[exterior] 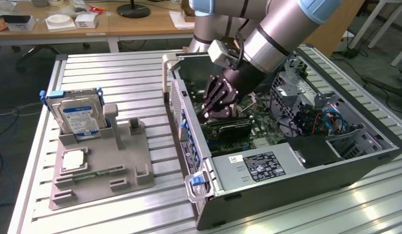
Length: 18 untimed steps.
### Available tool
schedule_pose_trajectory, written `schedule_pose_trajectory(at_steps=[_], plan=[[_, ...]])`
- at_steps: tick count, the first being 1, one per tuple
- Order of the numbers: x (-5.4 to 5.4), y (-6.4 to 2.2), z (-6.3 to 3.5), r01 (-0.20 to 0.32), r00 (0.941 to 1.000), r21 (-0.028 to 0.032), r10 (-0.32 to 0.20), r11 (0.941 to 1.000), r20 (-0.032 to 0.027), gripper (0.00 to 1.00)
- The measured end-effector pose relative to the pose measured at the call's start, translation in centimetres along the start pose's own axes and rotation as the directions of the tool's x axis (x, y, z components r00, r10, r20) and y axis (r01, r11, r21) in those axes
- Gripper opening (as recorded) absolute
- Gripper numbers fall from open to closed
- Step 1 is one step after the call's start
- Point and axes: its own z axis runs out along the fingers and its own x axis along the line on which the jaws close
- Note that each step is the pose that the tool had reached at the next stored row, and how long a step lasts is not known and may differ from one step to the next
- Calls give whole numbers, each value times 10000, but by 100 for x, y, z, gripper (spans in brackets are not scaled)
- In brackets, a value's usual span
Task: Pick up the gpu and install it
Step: 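Press down on the gpu until it lock into place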
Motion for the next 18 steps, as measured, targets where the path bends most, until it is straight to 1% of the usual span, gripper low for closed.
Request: schedule_pose_trajectory(at_steps=[3,6,7,13,14,15,17,18], plan=[[1,-5,25,-3,10000,-22,3,10000,-5,10],[2,-33,72,4,10000,-14,-4,10000,3,10],[2,-34,73,4,10000,-14,-4,10000,5,10],[-5,-91,13,6,10000,-13,-6,10000,14,10],[-7,-93,9,8,10000,0,-8,10000,15,10],[-8,-93,8,13,10000,84,-13,10000,14,10],[-12,-94,8,40,10000,447,-41,9990,18,10],[-15,-94,8,54,10000,639,-56,9979,20,10]])
